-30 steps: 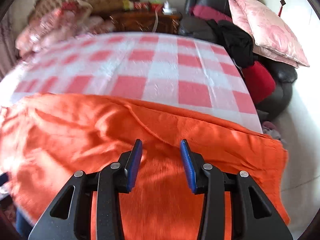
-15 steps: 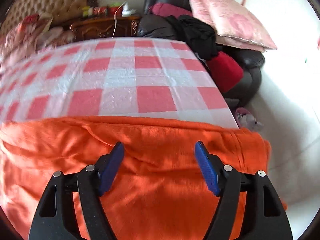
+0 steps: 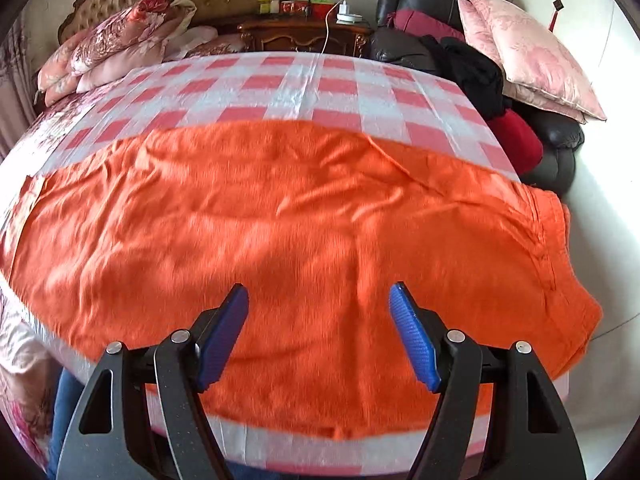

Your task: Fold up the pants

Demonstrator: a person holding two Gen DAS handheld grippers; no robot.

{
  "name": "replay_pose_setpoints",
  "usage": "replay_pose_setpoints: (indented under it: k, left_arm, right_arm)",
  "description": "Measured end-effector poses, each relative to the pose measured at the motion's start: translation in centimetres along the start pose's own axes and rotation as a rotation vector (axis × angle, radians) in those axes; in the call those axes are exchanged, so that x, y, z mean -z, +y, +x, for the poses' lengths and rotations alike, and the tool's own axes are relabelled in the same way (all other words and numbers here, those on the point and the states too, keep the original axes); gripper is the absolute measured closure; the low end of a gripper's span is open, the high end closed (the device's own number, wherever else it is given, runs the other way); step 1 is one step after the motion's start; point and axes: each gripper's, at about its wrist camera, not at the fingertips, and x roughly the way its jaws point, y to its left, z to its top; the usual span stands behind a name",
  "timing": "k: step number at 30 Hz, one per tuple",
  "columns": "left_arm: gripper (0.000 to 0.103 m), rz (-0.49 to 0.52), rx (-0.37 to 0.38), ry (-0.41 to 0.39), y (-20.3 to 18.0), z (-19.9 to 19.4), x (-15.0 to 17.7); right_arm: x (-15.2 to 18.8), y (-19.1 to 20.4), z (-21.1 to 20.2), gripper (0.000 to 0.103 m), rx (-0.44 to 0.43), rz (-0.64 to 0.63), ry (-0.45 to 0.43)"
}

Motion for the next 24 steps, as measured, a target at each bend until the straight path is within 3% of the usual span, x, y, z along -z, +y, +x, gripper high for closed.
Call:
replay_pose_setpoints:
  k: [2,4,5,6,7,9,12,13,14,15,22,24]
  left_arm:
    - [0.088,0.006,0.032,-0.023,-0.3,-1.1,0.0]
    - [0.081,-0.004,0.059,-0.008,-0.1,-1.2,0.2]
    - [0.055,-0.028,0.073,-0.002,0.4,-1.1,0.4]
    - [0.041,-0.049,0.069,-0.015,0.8,-1.2,0.7]
    - [0.038,-0.051,0.077,-0.026,1.0,-1.5,1.0]
    - [0.038,-0.011,0.118,-0.008,0.7,-1.5,1.5]
    - [0.038,0.111,0.096,-0.005,0.0,-2.1,2.2]
    - [0.046,0.151,0.062,-0.008,0.0,-2.2,2.3]
    - [0.064,0.18,0.03,-0.003,0.2,-2.1,2.5]
    - [0.074,0.205,0.008,0.009,0.4,-1.9,2.5]
    - [0.077,0.263,-0.005,0.025,0.4,-0.3,2.3]
    - [0.088,0.32,-0.021,0.02,-0.4,0.0,2.3]
  right_arm:
    - [0.4,-0.1,-0.6,0.034,0.022,-0.008,-0.014]
    - [0.8,-0.7,-1.1,0.033,0.035,0.007,-0.023]
    - [0.9,-1.1,-1.0,0.033,0.04,0.014,-0.013]
    - [1.1,-1.5,-0.8,0.033,0.044,0.022,-0.005]
    - [1.1,-1.8,-0.5,0.033,0.047,0.03,0.0]
    - [1.1,-2.6,-0.4,0.033,0.05,0.05,0.009]
    - [1.4,-3.5,-0.6,0.033,0.065,0.065,0.009]
    - [1.5,-4.0,-0.9,0.033,0.085,0.064,0.004]
    - [1.7,-4.5,-1.1,0.033,0.108,0.069,0.002]
    - [1.9,-5.1,-1.2,0.033,0.124,0.078,0.005]
    - [4.0,-9.5,-1.2,0.033,0.253,0.149,0.045]
    - [4.6,-10.5,-0.5,0.033,0.282,0.15,0.075]
